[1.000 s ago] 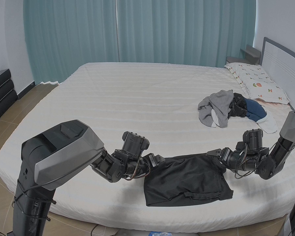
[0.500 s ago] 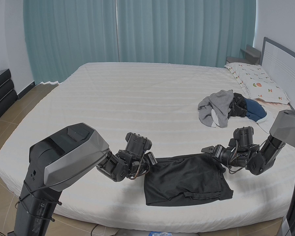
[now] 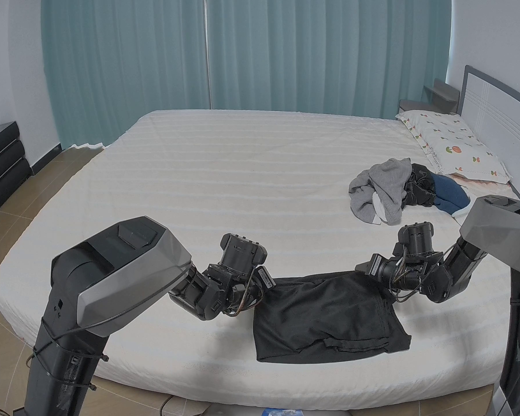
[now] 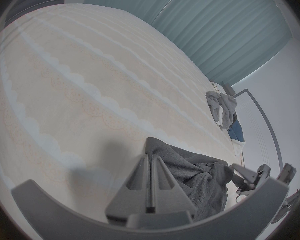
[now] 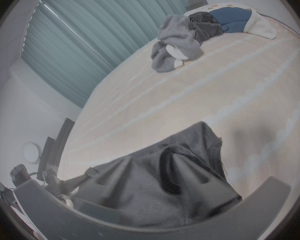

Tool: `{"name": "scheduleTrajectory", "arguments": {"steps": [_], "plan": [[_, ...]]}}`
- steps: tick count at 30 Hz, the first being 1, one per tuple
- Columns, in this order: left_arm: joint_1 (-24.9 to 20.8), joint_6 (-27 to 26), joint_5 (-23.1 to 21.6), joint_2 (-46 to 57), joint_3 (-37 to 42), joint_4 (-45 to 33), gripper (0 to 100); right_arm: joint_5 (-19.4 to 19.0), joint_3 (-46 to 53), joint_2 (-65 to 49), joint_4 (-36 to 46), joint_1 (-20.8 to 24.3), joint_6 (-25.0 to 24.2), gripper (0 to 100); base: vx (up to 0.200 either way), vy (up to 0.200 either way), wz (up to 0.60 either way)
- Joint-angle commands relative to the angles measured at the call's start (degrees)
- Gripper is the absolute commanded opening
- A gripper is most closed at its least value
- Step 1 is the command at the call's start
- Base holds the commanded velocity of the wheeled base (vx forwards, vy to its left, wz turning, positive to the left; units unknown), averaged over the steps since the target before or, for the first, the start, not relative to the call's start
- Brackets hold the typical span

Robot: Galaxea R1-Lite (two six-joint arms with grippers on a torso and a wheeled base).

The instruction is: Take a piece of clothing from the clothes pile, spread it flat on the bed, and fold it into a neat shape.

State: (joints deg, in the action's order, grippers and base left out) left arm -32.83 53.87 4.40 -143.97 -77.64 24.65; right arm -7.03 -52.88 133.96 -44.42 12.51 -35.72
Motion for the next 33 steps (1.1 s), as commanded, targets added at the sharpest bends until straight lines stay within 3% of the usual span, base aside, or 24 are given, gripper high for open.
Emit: {"name": "scheduleTrajectory", "arguments": {"steps": [1,8,23,24,33], "plan": [[0.0,0.0,0.0,0.2,-0.1,0.0,0,0.5,-1.5,1.7,0.1,-0.4,0.6,0,0.000,0.000,0.00],[-0.2,-0.4,1.0,-0.3,-0.4,0.3,0,2.6,-3.9,1.7,0.4,-2.5,0.7,0,0.000,0.000,0.00],[-0.3,-0.7,1.0,-0.3,-0.4,-0.1,0,2.6,-8.3,4.0,3.3,-4.7,0.4,0,0.000,0.000,0.00],[-0.3,-0.8,0.9,-0.3,-0.4,-0.1,100,2.6,-8.2,4.0,3.2,-4.7,0.3,100,0.000,0.000,0.00],[-0.3,-0.6,0.8,-0.1,-0.4,0.0,100,-0.9,-2.9,-1.9,2.5,-5.8,-1.1,100,0.000,0.000,0.00]]}}
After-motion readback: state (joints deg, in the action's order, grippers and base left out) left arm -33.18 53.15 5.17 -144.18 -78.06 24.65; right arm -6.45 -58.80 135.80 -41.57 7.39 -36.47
